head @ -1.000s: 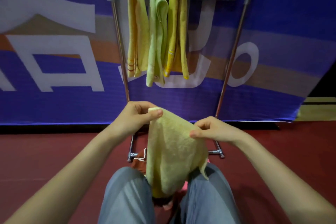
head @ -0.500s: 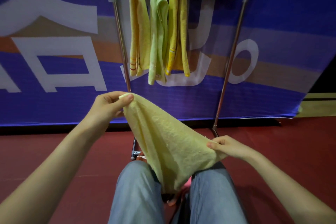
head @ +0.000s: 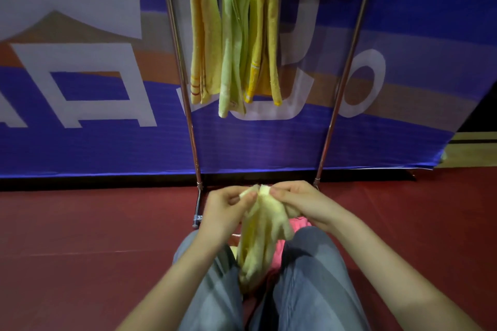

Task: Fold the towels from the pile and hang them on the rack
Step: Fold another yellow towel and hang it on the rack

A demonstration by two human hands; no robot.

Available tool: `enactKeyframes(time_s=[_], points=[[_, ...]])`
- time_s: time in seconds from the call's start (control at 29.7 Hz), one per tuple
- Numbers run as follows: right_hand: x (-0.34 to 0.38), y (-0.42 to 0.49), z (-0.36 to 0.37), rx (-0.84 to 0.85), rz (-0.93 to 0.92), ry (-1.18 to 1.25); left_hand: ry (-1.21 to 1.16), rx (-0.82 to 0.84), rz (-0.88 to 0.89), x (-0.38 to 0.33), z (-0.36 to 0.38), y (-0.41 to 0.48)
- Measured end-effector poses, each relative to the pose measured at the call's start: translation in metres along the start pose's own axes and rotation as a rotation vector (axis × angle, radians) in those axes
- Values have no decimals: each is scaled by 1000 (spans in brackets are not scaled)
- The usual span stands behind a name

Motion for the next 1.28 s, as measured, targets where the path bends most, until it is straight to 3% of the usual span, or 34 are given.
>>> enactKeyframes(time_s=[0.2,0.64,0.84,1.01,1.18,1.28], points=[[0,-6,16,102,25,-60,-17,86,-33,15,14,-4],[-35,-29,30,107,-11,231,-24,79,-72,26,13,-6],[-58,-37,7,-161,5,196,-40,12,-72,33,8,-2],[-53,-36,-16,-318,-40,259,-41,62,-174,48,13,-7],[-52,-38,-47,-479,-18,350,-121,-106,-217,57,-13,-4],[-47,-36,-52,-542,-16,295,-116,-107,-221,59,-11,-1]])
Point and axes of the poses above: each hand's wrist, its own y-axis towards the middle knuckle, its own z-axis out of the palm, x = y × z, the point moved 8 cm from there along y, towards the middle knuckle
